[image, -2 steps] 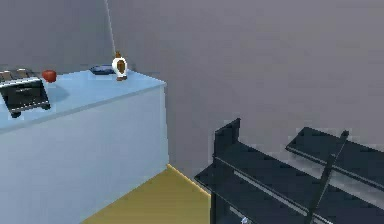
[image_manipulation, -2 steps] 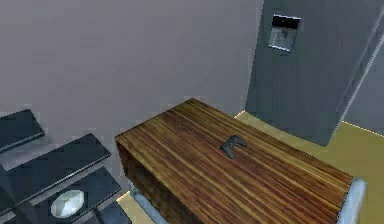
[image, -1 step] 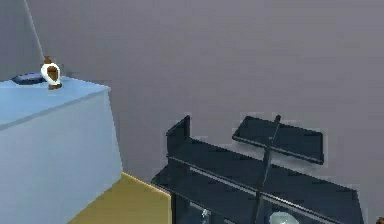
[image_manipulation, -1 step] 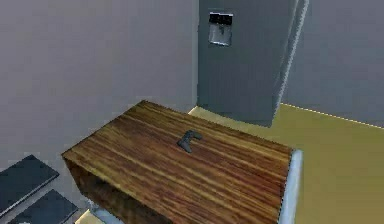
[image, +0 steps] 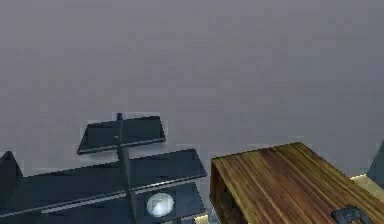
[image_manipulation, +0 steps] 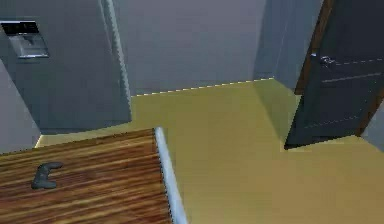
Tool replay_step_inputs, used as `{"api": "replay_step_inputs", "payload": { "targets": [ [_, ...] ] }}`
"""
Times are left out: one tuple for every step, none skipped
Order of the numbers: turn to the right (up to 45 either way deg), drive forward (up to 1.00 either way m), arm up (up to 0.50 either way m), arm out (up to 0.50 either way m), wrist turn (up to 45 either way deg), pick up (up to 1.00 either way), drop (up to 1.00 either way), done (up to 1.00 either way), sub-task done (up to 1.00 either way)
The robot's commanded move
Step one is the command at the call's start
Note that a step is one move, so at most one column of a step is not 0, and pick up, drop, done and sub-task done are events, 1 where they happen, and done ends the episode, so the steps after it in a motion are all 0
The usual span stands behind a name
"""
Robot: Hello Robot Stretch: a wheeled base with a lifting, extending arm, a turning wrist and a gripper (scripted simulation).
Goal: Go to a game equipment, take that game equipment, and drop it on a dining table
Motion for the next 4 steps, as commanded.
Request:
{"api": "replay_step_inputs", "payload": {
  "targets": [
    [45.0,0.0,0.0,0.0,0.0,0.0,0.0,0.0,0.0],
    [45.0,0.0,0.0,0.0,0.0,0.0,0.0,0.0,0.0],
    [30.0,0.0,0.0,0.0,0.0,0.0,0.0,0.0,0.0],
    [0.0,0.5,0.0,0.0,0.0,0.0,0.0,0.0,0.0]
  ]
}}
